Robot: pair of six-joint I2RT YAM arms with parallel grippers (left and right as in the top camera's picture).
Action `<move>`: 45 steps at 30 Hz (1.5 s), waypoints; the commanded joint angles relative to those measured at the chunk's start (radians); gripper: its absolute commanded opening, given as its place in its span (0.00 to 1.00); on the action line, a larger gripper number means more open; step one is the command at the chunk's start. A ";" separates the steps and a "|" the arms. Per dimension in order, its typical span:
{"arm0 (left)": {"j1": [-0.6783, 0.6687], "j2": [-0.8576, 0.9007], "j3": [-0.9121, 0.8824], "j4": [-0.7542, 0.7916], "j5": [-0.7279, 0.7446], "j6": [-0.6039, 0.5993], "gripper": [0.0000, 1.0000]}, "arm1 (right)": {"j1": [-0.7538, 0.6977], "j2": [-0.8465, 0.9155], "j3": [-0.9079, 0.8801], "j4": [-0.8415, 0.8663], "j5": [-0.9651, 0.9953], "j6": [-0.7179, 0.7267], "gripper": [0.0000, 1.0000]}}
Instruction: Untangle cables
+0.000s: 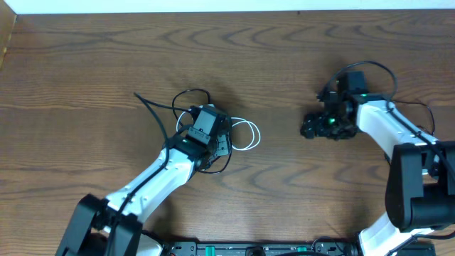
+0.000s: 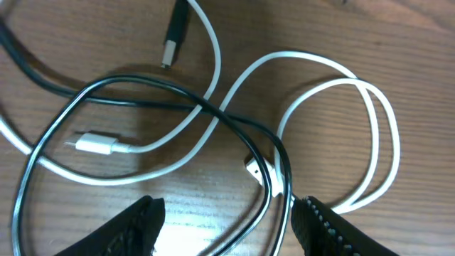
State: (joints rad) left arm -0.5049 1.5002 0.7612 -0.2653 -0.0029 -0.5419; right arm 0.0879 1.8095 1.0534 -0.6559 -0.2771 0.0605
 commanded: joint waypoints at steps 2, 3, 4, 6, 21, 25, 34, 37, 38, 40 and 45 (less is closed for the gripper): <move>0.004 0.060 -0.008 0.043 -0.011 -0.006 0.63 | 0.046 0.008 -0.003 -0.010 0.092 0.013 0.84; 0.004 0.072 -0.008 0.054 -0.011 -0.018 0.62 | 0.052 0.008 -0.003 -0.011 0.092 0.013 0.84; 0.004 0.085 -0.008 0.066 -0.011 -0.021 0.63 | 0.057 0.008 -0.003 -0.014 0.091 0.014 0.84; 0.004 0.107 -0.008 0.087 -0.011 -0.026 0.62 | 0.063 0.008 -0.003 -0.018 0.092 0.014 0.84; 0.003 0.194 -0.008 0.190 0.105 -0.134 0.48 | 0.064 0.008 -0.003 -0.044 0.091 0.014 0.84; 0.003 0.194 -0.008 0.236 0.150 -0.134 0.47 | 0.064 0.008 -0.003 -0.043 0.092 0.014 0.84; 0.003 0.195 -0.008 0.266 0.123 -0.133 0.47 | 0.063 0.008 -0.003 -0.047 0.092 0.014 0.84; 0.001 0.198 -0.008 0.267 0.090 -0.133 0.47 | 0.064 0.008 -0.003 -0.048 0.091 0.014 0.84; 0.000 0.203 -0.008 0.267 0.087 -0.133 0.47 | 0.064 0.008 -0.003 -0.051 0.091 0.014 0.84; -0.002 0.217 -0.008 0.267 0.084 -0.133 0.47 | 0.064 0.008 -0.003 -0.060 0.091 0.014 0.84; -0.002 0.240 -0.007 0.272 0.085 -0.132 0.38 | 0.064 0.008 -0.003 -0.063 0.091 0.014 0.84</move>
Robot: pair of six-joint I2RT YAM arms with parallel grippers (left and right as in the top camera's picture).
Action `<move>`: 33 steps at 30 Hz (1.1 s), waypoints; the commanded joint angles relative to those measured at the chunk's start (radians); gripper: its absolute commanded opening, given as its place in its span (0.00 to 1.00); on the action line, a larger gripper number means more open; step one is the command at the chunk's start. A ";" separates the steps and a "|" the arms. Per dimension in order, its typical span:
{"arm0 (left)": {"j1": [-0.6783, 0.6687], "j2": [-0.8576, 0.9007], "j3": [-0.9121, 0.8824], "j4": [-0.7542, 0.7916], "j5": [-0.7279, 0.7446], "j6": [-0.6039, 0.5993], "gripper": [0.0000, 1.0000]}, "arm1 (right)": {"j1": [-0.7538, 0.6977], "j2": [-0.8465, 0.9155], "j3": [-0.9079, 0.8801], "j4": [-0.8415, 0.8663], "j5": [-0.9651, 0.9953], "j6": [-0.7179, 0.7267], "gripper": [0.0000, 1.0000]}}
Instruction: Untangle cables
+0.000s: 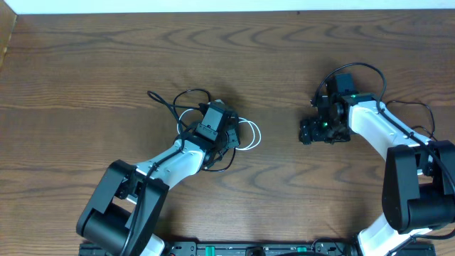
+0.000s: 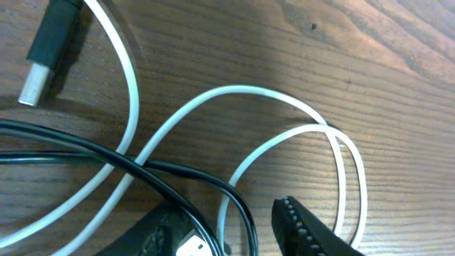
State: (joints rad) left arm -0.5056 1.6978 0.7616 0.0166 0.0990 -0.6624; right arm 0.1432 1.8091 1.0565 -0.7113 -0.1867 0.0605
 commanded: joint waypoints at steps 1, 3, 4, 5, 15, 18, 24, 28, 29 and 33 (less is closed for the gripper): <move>-0.002 0.039 -0.008 -0.005 -0.016 -0.012 0.31 | 0.009 0.009 -0.006 -0.008 0.001 0.014 0.84; -0.002 0.029 -0.005 0.005 -0.016 -0.005 0.21 | 0.009 0.009 -0.006 -0.010 0.001 0.014 0.84; -0.002 0.021 -0.002 0.005 -0.016 -0.004 0.19 | 0.009 0.009 -0.006 -0.011 0.001 0.014 0.84; -0.002 0.011 0.001 0.007 -0.016 -0.004 0.13 | 0.009 0.009 -0.006 -0.011 0.001 0.014 0.84; -0.013 -0.206 0.008 0.018 0.119 -0.005 0.08 | 0.009 0.009 -0.006 -0.010 -0.008 0.013 0.88; -0.051 -0.270 0.008 0.074 0.269 0.001 0.08 | 0.009 0.009 -0.006 -0.008 -0.033 0.013 0.89; -0.155 -0.358 0.008 0.069 0.458 0.182 0.08 | 0.008 0.009 -0.006 -0.006 -0.086 0.013 0.89; -0.160 -0.419 0.008 -0.058 0.459 0.282 0.07 | 0.008 0.008 -0.005 -0.007 -0.108 0.000 0.92; -0.155 -0.438 0.008 -0.086 0.459 0.294 0.08 | 0.008 0.005 -0.004 -0.008 -0.146 -0.031 0.92; -0.132 -0.533 0.008 -0.165 0.459 0.319 0.08 | 0.008 -0.017 -0.002 -0.006 -0.341 -0.117 0.92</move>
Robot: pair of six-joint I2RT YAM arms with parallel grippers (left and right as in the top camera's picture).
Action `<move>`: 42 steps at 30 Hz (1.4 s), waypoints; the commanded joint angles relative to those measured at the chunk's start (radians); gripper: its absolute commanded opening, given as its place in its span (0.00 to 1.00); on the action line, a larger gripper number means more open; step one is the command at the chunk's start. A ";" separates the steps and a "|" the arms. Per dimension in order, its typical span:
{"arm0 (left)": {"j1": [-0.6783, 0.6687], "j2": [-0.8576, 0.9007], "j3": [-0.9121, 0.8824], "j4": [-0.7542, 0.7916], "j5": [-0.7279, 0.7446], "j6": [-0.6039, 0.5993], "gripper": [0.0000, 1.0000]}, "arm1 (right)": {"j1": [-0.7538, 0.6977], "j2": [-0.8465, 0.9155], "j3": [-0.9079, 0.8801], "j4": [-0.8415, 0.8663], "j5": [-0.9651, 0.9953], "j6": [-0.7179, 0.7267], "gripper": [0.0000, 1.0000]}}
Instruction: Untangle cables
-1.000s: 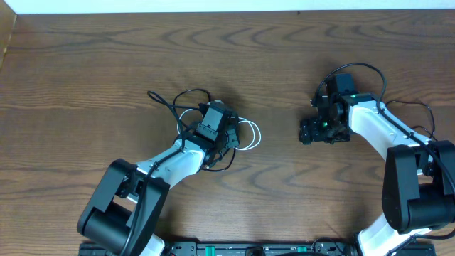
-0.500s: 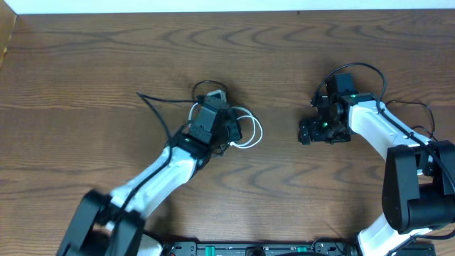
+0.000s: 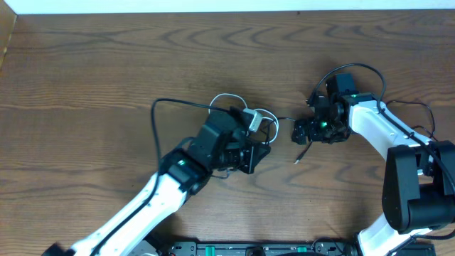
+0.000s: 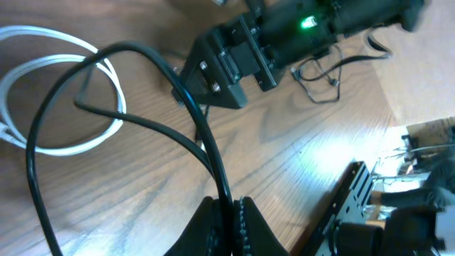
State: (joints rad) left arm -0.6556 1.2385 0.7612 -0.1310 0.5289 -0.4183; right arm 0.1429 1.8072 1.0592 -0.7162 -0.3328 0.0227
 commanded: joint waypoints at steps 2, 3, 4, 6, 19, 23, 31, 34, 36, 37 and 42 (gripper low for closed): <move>0.027 -0.123 0.009 -0.025 0.029 0.074 0.08 | 0.008 -0.031 -0.004 0.003 -0.290 -0.110 0.92; 0.029 -0.149 0.009 -0.025 0.029 0.074 0.08 | 0.008 -0.040 -0.004 0.005 -0.335 -0.125 0.92; 0.029 -0.192 0.009 -0.022 0.029 0.074 0.08 | 0.008 -0.054 -0.004 0.014 -0.396 -0.134 0.92; 0.029 -0.237 0.009 -0.021 0.029 0.073 0.08 | 0.008 -0.068 -0.004 0.031 -0.452 -0.134 0.92; 0.029 -0.328 0.009 0.038 0.049 0.039 0.08 | 0.035 -0.082 -0.005 0.150 -0.646 -0.161 0.92; 0.029 -0.328 0.009 0.115 0.119 0.039 0.08 | 0.064 -0.082 -0.005 0.189 -0.645 -0.179 0.92; 0.029 -0.328 0.009 0.167 0.145 -0.014 0.08 | 0.121 -0.082 -0.005 0.389 -0.643 -0.212 0.91; 0.029 -0.328 0.009 0.167 0.145 -0.014 0.08 | 0.139 -0.082 -0.005 0.455 -0.643 -0.212 0.87; 0.029 -0.328 0.009 0.167 0.145 -0.014 0.08 | 0.148 -0.082 -0.005 0.480 -0.642 -0.211 0.82; 0.029 -0.328 0.009 0.167 0.145 -0.013 0.08 | 0.152 -0.082 -0.005 0.486 -0.639 -0.211 0.79; 0.029 -0.327 0.009 0.166 0.144 -0.013 0.08 | 0.160 -0.082 -0.008 0.466 -0.517 -0.211 0.11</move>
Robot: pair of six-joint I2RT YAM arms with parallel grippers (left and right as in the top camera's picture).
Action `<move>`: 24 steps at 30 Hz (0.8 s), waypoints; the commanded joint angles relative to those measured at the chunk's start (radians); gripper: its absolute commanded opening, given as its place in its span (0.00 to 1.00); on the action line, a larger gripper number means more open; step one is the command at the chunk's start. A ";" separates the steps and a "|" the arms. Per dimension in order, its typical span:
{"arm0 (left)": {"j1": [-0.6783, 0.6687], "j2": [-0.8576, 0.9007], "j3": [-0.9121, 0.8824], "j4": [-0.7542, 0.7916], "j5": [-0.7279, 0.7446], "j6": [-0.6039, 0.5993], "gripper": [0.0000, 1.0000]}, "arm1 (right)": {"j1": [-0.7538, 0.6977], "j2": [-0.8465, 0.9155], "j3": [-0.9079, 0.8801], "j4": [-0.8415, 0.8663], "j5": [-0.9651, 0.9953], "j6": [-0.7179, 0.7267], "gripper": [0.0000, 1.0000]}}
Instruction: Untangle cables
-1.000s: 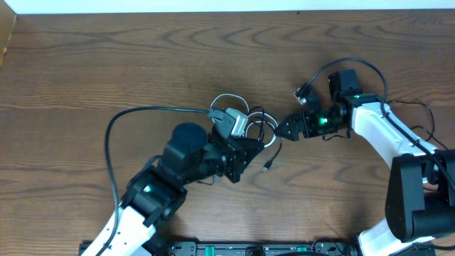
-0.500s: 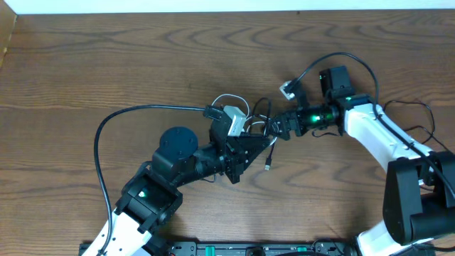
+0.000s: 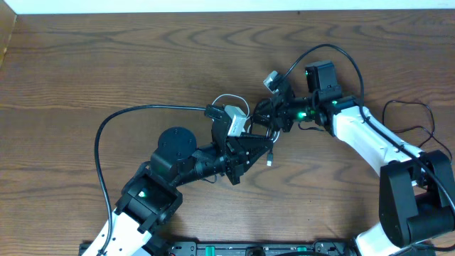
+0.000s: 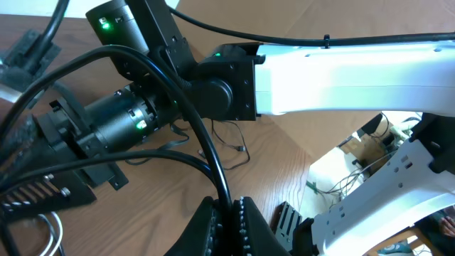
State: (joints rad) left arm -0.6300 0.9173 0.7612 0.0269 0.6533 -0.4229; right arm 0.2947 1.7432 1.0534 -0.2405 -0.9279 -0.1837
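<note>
A long black cable [image 3: 142, 109] arcs from the left arm's base to the table's middle. There my left gripper [image 3: 266, 142] is shut on it, lifted off the wood. The wrist view shows the cable [image 4: 188, 121] running up from between the closed pads [image 4: 229, 217]. A metal-tipped plug [image 3: 270, 161] dangles below. The white cable [image 3: 227, 98] lies coiled just behind, and a bit of it [image 4: 51, 231] shows low left. My right gripper [image 3: 261, 114] reaches into the same knot from the right. Its ribbed finger [image 4: 35, 195] is beside the black strands; I cannot see whether it grips.
Brown wooden table [image 3: 85, 57] with a white wall along the back. Thin black wires [image 3: 409, 107] trail by the right arm. The robot base [image 3: 249, 249] sits at the front edge. Both arms crowd the middle, almost touching.
My left gripper, still shut on the black cable, is higher and closer to the right arm. The right gripper has moved left into the tangle. The black cable's arc spread further left.
My left gripper stood open over the crossed black and white cables while the right arm waited at the right. It then sat lower among the loops. Later it was shut on the black cable and lifted. Now both grippers meet at the knot.
</note>
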 commanded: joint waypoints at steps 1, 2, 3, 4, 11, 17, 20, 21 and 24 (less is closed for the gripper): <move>0.003 -0.005 0.009 0.008 0.019 -0.008 0.08 | 0.008 -0.018 -0.002 -0.030 0.122 -0.004 0.01; 0.003 -0.004 0.009 0.007 0.019 -0.008 0.08 | 0.008 -0.018 -0.002 -0.051 0.157 -0.004 0.01; 0.003 -0.003 0.009 0.002 0.018 -0.008 0.08 | 0.008 -0.018 -0.002 -0.090 0.211 -0.004 0.01; 0.003 -0.003 0.009 -0.005 0.015 -0.007 0.08 | 0.008 -0.018 -0.002 -0.116 0.256 -0.004 0.01; 0.003 -0.003 0.008 -0.113 -0.039 0.030 0.13 | 0.008 -0.018 -0.002 -0.236 0.615 0.102 0.02; 0.003 -0.002 0.008 -0.208 -0.071 0.065 0.24 | 0.007 -0.018 -0.002 -0.315 0.344 0.105 0.46; 0.003 -0.002 0.008 -0.232 -0.085 0.072 0.26 | 0.007 -0.018 -0.002 -0.324 0.275 0.106 0.50; 0.003 -0.002 0.008 -0.240 -0.099 0.071 0.26 | 0.007 -0.018 -0.002 -0.325 0.270 0.114 0.50; 0.003 -0.003 0.008 -0.264 -0.145 0.071 0.24 | 0.007 -0.018 -0.002 -0.328 0.265 0.155 0.55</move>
State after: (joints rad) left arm -0.6300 0.9184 0.7612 -0.2230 0.5686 -0.3759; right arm 0.2962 1.7428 1.0515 -0.5632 -0.5941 -0.0742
